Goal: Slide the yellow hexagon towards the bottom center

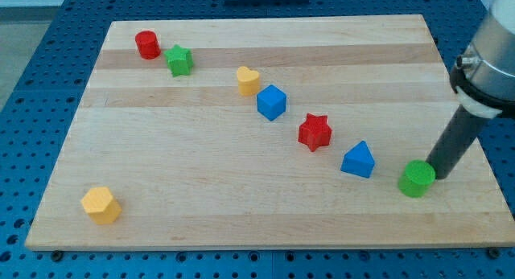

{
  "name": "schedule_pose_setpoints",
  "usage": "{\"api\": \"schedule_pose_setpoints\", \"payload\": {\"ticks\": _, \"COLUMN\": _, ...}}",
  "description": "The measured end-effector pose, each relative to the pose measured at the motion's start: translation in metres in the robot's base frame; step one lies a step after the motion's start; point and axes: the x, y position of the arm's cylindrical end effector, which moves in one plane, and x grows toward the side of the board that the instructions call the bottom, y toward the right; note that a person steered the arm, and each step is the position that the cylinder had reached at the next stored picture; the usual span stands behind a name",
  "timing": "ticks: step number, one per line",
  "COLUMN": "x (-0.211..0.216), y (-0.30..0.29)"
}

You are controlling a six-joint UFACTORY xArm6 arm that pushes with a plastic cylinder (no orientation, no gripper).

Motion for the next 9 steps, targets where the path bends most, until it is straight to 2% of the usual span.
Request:
{"api": "schedule_pose_setpoints", "payload": {"ticks": 3, "x": 0.01, "y": -0.009}}
{"api": "schedule_pose_setpoints", "payload": {"ticks": 4, "x": 0.025, "y": 0.029}}
{"api": "schedule_pose_setpoints", "payload": {"ticks": 5, "x": 0.083, "y": 0.037}}
{"api": "schedule_pose_setpoints", "payload": {"ticks": 6, "x": 0.086, "y": 0.015}}
{"api": "schedule_pose_setpoints", "payload": {"ticks": 9, "x": 0.086, "y": -0.125}}
